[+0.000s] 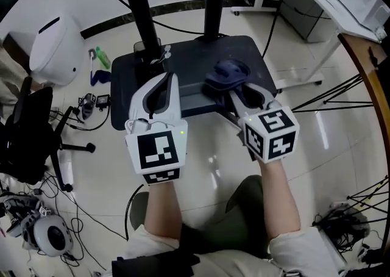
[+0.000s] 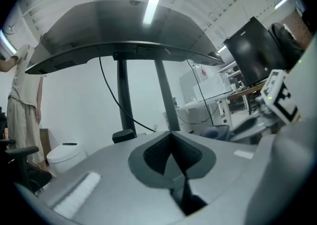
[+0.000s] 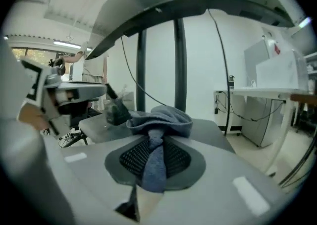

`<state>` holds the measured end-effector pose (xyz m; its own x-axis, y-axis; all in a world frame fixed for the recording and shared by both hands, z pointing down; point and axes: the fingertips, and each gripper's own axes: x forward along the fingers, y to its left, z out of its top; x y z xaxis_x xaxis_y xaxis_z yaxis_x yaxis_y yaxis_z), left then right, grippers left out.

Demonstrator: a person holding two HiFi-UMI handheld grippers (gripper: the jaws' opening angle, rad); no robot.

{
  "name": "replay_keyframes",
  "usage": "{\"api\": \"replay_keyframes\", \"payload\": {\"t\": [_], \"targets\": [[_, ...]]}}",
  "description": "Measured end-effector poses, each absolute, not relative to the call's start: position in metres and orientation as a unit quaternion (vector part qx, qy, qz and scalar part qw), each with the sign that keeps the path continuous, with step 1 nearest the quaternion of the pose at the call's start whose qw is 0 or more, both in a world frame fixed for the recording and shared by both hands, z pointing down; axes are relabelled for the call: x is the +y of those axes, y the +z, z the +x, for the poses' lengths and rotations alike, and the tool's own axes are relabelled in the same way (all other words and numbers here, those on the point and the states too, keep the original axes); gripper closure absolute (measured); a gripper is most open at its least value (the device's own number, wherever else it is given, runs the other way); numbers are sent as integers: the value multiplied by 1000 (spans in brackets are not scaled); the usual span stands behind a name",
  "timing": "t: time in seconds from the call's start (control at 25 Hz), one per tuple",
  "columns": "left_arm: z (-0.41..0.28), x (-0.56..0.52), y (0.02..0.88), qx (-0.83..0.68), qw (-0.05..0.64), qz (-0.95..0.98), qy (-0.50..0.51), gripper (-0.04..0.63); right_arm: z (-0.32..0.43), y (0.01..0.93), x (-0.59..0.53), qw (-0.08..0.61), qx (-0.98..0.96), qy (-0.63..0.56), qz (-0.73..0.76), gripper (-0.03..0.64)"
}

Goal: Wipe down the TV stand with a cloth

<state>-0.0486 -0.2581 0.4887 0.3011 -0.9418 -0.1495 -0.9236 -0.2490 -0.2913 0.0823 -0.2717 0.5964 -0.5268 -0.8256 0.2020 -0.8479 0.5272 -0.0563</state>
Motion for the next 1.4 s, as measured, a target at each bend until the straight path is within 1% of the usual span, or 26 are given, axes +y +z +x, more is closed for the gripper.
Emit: {"api": "replay_keyframes", "payload": {"t": [0.12, 0.2, 0.28, 0.4, 0.48, 0.6, 0.72, 0.84, 0.96, 1.12, 1.16, 1.28, 1.4], "targets": [[-38, -230, 516, 586, 182, -789, -15, 466, 97, 610, -213, 3, -872, 32, 488, 546], [-33, -231, 530, 584, 180, -791, -15, 466, 100, 596, -212, -25, -874, 17, 484, 546], [-30, -239, 540, 577, 174, -798, -21, 466, 101, 577, -237, -33, -876, -6, 480, 546], [-28, -246, 543, 569, 165, -805, -26, 466, 110, 564, -296, -3, -872, 10, 489, 546], [-25, -249, 540, 568, 165, -806, -21, 466, 120, 573, -348, 48, -865, 37, 499, 546], [-12, -250, 544, 568, 173, -804, -25, 466, 143, 611, -413, 120, -837, 111, 522, 546], [-7, -250, 552, 564, 174, -806, -32, 466, 149, 627, -432, 165, -823, 124, 529, 546], [-7, -255, 558, 562, 169, -809, -34, 466, 152, 635, -427, 171, -824, 123, 526, 546], [-8, -260, 562, 558, 162, -813, -34, 466, 155, 633, -394, 139, -835, 108, 522, 546], [3, -259, 564, 546, 162, -822, -25, 465, 162, 627, -288, 79, -851, 54, 517, 545], [8, -258, 565, 541, 164, -825, -23, 466, 165, 627, -256, 60, -850, 36, 523, 545], [18, -255, 571, 531, 170, -830, -15, 465, 168, 618, -182, -26, -838, -47, 544, 546], [18, -252, 573, 528, 175, -831, -14, 465, 153, 593, -159, -62, -827, -114, 548, 545]]}}
